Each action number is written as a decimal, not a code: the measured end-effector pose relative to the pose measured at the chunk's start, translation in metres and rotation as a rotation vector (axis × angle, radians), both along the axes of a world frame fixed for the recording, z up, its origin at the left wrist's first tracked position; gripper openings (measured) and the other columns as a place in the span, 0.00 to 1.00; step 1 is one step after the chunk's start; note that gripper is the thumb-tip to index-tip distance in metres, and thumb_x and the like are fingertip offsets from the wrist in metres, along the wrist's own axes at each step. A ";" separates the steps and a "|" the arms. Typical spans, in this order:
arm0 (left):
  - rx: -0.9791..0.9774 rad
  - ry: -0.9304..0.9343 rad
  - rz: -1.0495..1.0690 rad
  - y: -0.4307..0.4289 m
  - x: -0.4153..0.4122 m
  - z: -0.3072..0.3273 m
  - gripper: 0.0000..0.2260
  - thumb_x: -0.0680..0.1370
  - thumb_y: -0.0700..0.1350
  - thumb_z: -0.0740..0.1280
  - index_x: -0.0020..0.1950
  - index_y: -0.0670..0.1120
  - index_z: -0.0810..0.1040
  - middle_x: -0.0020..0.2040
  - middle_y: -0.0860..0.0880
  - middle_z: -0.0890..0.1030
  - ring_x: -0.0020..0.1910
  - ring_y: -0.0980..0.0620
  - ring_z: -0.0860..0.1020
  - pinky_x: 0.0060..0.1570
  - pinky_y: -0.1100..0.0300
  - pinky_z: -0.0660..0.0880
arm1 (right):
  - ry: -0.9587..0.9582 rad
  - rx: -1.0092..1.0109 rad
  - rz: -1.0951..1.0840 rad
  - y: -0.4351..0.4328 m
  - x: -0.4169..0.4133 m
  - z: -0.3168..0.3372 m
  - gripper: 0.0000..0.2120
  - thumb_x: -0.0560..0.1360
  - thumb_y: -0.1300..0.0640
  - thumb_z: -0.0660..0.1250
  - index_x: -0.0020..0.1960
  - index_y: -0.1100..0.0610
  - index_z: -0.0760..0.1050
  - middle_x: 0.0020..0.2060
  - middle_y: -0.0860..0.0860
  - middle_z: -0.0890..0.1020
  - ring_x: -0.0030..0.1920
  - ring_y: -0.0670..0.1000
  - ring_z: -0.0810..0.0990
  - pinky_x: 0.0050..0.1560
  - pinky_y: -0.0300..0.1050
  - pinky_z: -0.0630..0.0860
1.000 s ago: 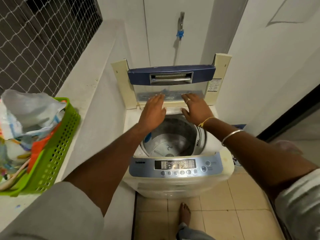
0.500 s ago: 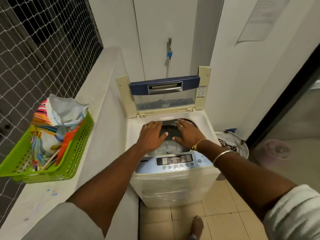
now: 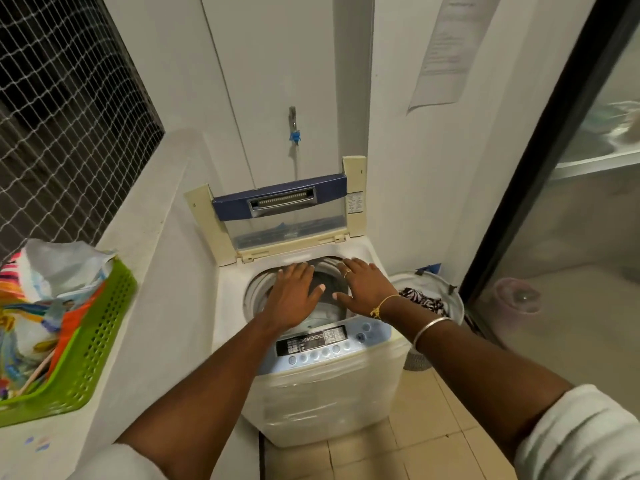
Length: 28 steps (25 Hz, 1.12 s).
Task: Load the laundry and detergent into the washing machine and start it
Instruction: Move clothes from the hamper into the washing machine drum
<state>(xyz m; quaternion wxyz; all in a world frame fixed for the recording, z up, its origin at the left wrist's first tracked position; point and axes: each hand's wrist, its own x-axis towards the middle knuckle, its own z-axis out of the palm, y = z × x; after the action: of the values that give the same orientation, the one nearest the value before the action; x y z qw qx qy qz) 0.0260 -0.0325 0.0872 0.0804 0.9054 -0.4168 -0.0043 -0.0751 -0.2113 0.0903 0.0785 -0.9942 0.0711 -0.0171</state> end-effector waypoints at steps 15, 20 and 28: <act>-0.112 0.104 -0.095 -0.245 -0.106 -0.007 0.24 0.83 0.57 0.51 0.76 0.46 0.64 0.76 0.45 0.66 0.76 0.44 0.62 0.75 0.47 0.59 | -0.003 0.022 -0.040 -0.232 -0.102 0.000 0.31 0.80 0.47 0.61 0.79 0.57 0.57 0.77 0.58 0.62 0.75 0.60 0.61 0.74 0.55 0.61; -0.142 0.181 -0.052 -0.301 -0.105 -0.020 0.22 0.85 0.50 0.54 0.77 0.44 0.62 0.78 0.43 0.62 0.76 0.43 0.62 0.73 0.51 0.60 | 0.046 0.118 -0.052 -0.293 -0.094 -0.021 0.30 0.81 0.50 0.61 0.79 0.56 0.55 0.77 0.57 0.61 0.76 0.59 0.60 0.75 0.52 0.60; -0.108 0.320 -0.024 -0.409 -0.034 -0.112 0.21 0.85 0.48 0.55 0.77 0.43 0.63 0.77 0.42 0.64 0.74 0.42 0.64 0.74 0.50 0.62 | 0.176 0.221 -0.118 -0.385 -0.029 -0.098 0.32 0.80 0.51 0.64 0.79 0.56 0.56 0.77 0.56 0.62 0.75 0.59 0.62 0.73 0.53 0.62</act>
<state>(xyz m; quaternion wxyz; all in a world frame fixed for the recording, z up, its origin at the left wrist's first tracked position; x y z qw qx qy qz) -0.0078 -0.4414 -0.0247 0.1942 0.8824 -0.4092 -0.1269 -0.1038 -0.5964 -0.0080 0.1799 -0.9713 0.1372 0.0736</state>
